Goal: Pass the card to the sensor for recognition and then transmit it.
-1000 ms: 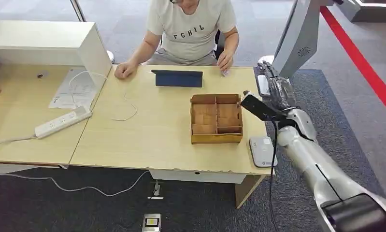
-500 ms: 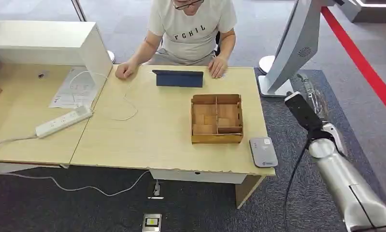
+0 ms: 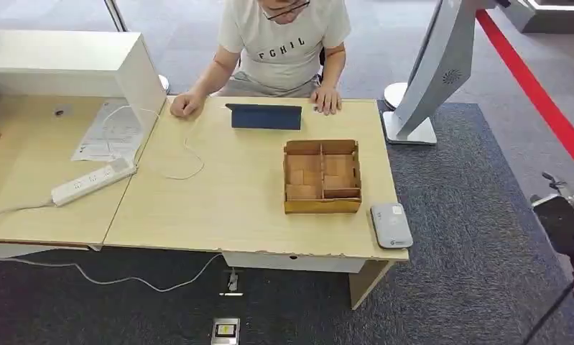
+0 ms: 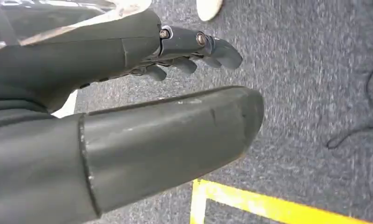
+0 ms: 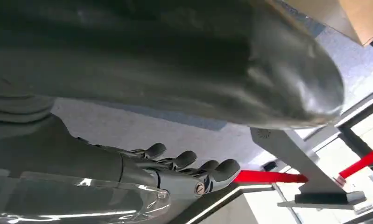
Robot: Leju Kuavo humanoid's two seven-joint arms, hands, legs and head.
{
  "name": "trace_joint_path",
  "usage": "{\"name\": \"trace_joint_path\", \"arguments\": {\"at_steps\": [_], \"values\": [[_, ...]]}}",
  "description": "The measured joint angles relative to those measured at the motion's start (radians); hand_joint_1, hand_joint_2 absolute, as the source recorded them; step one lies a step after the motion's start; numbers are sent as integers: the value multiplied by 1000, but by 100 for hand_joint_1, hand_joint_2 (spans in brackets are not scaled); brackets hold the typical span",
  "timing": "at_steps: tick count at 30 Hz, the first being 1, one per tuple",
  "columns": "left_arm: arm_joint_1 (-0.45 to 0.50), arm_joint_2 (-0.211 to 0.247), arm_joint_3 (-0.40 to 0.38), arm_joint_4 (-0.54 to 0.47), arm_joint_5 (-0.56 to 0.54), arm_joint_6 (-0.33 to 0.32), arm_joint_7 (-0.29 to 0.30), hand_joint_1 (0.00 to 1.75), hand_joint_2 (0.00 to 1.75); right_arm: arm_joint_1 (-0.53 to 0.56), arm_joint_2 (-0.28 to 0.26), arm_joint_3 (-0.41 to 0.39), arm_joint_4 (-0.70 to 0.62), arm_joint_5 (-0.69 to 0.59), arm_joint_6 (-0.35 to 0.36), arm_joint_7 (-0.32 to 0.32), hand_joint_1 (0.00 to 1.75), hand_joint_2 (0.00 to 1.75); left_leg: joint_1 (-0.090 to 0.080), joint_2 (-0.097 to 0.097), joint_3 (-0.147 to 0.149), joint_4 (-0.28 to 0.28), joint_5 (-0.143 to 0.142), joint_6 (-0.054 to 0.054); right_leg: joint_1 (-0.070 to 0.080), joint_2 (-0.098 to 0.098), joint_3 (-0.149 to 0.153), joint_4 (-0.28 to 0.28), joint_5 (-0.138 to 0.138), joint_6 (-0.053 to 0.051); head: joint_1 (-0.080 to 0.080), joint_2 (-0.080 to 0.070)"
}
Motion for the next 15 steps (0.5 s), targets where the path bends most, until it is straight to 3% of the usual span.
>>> {"name": "trace_joint_path", "arguments": {"at_steps": [3,7,12,15], "values": [[-3,2,1,0,5,2,1,0,0,26,-13,-8,-53,-8,-6,23,0,0,1,2,1,0,0,0,1,2,0,0,0,0,0,0],[-6,8,11,0,2,2,-8,0,0,78,-11,21,-232,-8,-59,114,0,0,2,2,0,0,1,-2,2,1,0,1,1,-1,0,0],[-13,10,14,0,-11,-1,-23,0,0,63,30,128,-373,47,-132,206,0,0,3,2,1,-1,2,-2,3,1,1,1,1,-1,0,0],[-18,8,16,0,-15,3,-26,0,0,25,89,224,-438,72,-138,225,0,0,3,2,1,-1,2,-2,3,2,0,1,1,-2,0,0]]}}
